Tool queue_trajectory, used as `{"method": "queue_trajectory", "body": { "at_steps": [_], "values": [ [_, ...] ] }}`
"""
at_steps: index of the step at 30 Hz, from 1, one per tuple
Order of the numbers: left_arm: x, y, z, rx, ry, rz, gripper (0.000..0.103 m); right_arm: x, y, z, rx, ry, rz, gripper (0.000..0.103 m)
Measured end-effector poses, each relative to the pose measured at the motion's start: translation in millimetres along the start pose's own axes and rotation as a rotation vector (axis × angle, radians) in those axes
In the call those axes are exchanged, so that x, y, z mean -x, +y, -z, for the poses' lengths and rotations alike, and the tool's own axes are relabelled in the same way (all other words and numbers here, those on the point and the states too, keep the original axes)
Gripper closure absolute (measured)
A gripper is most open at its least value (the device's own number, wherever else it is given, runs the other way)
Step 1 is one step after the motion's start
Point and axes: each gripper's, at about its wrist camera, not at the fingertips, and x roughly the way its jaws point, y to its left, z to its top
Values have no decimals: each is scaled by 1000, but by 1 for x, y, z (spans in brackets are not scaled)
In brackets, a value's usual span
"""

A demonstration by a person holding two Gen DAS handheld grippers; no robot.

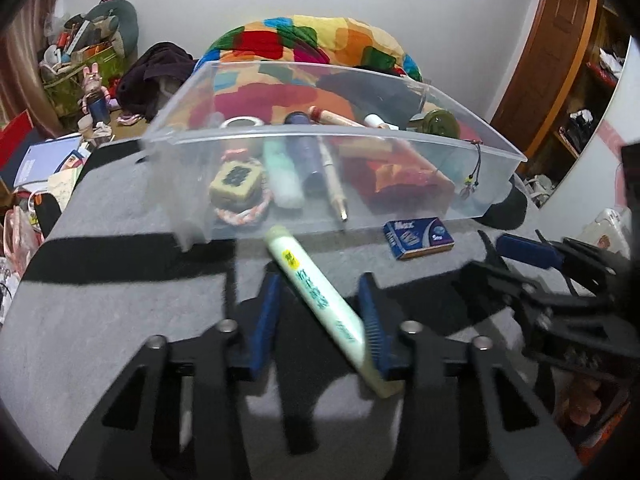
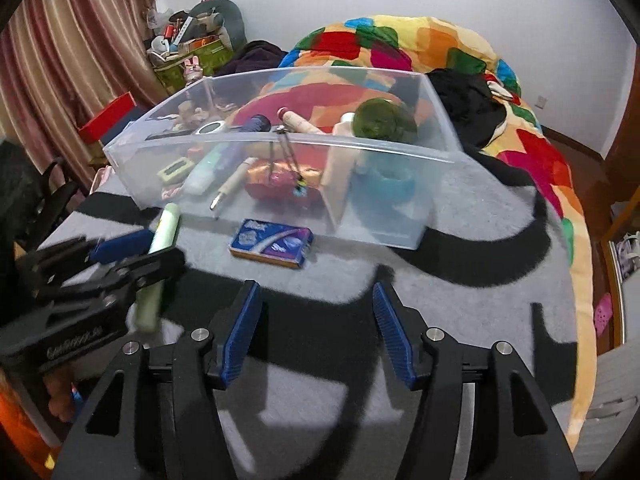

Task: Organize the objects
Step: 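Grasp the pale green tube with the left tool while the right tool grasps the blue Max blade pack, then drop the pale green tube into the box with the left tool while the right tool drops the blade pack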

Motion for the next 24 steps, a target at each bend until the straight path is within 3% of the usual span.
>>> {"method": "queue_trajectory", "body": {
  "at_steps": [3,4,6,19,24],
  "values": [
    [9,10,8,3,-3,10,84,-8,7,-9,-15,13,-10,45],
    [11,13,11,4,-7,4,88,-10,9,-12,-23,10,-7,39],
    [16,18,15,6,-16,5,88,-16,11,-17,-52,7,15,34],
    [24,17,23,-2,-50,21,88,-35,27,-28,-27,50,75,34],
    [30,18,23,7,-50,50,88,-31,26,-24,-27,29,97,56]
  ]
}}
